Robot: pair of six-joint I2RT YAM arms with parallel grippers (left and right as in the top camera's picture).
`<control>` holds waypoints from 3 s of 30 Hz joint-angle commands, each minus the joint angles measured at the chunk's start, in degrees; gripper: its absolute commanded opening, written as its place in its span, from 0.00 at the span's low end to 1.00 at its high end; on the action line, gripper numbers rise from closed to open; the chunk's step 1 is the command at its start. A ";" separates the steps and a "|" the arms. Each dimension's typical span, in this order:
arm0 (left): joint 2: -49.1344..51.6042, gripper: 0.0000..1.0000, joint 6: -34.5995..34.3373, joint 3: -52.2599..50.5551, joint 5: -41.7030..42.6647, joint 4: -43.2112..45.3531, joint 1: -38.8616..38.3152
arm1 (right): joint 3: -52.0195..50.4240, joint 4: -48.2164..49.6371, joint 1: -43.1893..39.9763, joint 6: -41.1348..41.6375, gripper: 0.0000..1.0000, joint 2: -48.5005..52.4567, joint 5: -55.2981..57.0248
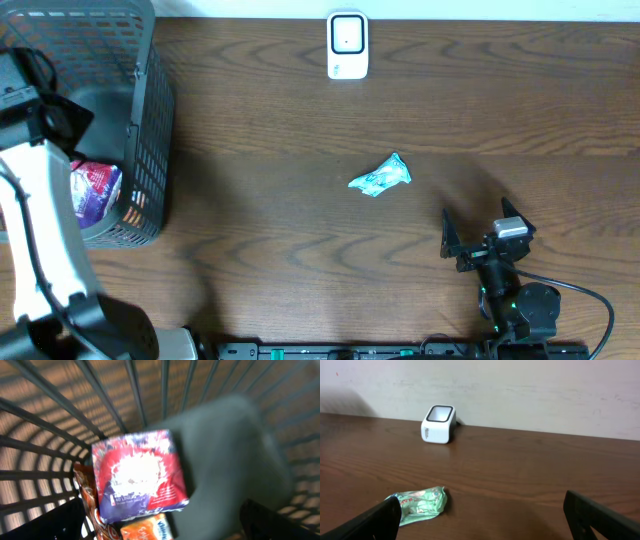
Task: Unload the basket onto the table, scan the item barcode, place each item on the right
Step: 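Reach the left gripper into the basket and grasp the floral pack, then place the floral pack on top of the green wrapper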
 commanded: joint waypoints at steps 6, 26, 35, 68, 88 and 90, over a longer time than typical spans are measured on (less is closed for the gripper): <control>14.19 0.98 2.73 -2.01 0.96 1.16 0.31 | -0.07 -0.24 -0.28 0.79 0.99 -0.35 0.07; 26.91 0.77 9.90 -2.01 -3.06 4.52 0.57 | -0.09 -0.24 -0.28 0.79 0.99 -0.35 0.04; 24.24 0.08 10.01 0.07 -8.09 0.90 0.57 | -0.09 -0.24 -0.28 0.79 0.99 -0.35 0.04; -25.57 0.07 10.36 0.81 34.38 27.23 -21.27 | -0.09 -0.24 -0.28 0.81 0.99 -0.35 0.07; 11.85 0.08 14.93 0.79 26.86 5.31 -50.73 | -0.09 -0.24 -0.28 0.79 0.99 -0.35 0.04; 15.69 0.07 14.71 0.79 26.84 9.18 -51.47 | -0.07 -0.24 -0.28 0.79 0.99 -0.35 0.07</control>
